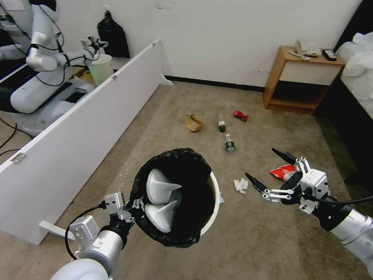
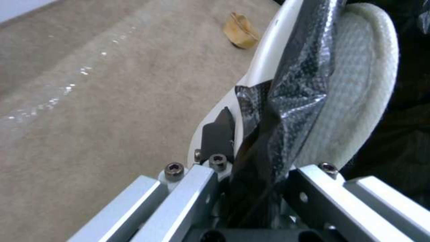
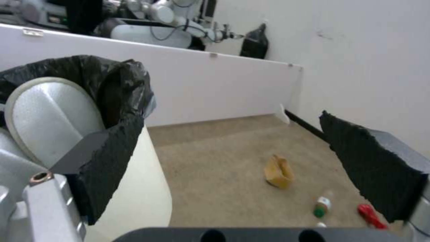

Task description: Pick up the trash bin, then pick up the garbage from the floor and place it into the trash bin.

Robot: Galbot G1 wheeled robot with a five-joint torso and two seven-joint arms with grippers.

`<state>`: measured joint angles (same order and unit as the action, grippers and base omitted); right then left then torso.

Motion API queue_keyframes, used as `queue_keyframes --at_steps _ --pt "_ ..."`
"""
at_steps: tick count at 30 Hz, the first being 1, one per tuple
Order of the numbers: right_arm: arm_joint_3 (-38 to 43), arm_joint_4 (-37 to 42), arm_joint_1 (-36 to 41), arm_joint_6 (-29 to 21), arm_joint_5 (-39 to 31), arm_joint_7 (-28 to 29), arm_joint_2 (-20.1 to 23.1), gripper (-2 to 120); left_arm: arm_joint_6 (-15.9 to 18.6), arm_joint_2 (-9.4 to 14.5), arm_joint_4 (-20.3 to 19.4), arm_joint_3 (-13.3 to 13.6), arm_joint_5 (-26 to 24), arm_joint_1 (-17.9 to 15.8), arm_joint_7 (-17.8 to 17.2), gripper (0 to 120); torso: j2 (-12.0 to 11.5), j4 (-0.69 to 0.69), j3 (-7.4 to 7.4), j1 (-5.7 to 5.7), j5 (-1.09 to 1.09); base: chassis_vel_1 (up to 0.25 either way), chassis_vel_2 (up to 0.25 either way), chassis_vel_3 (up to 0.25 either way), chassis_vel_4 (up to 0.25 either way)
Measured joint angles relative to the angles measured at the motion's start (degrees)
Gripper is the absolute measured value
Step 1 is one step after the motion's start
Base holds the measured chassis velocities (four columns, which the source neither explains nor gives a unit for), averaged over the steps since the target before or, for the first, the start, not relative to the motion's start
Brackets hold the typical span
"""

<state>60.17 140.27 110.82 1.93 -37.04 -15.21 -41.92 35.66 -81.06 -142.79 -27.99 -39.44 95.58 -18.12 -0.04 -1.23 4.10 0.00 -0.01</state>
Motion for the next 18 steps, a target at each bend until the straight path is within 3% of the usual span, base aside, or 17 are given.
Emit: queue_keyframes --at_steps 18 --pt "0.2 -0.6 -0.2 0.2 -0.6 0.3 -0.3 100 -0.3 0.7 0.7 -0.1 0.5 -0.3 0.0 2 0.0 0.05 0.0 0.0 0.0 0.097 0.093 0.094 0.099"
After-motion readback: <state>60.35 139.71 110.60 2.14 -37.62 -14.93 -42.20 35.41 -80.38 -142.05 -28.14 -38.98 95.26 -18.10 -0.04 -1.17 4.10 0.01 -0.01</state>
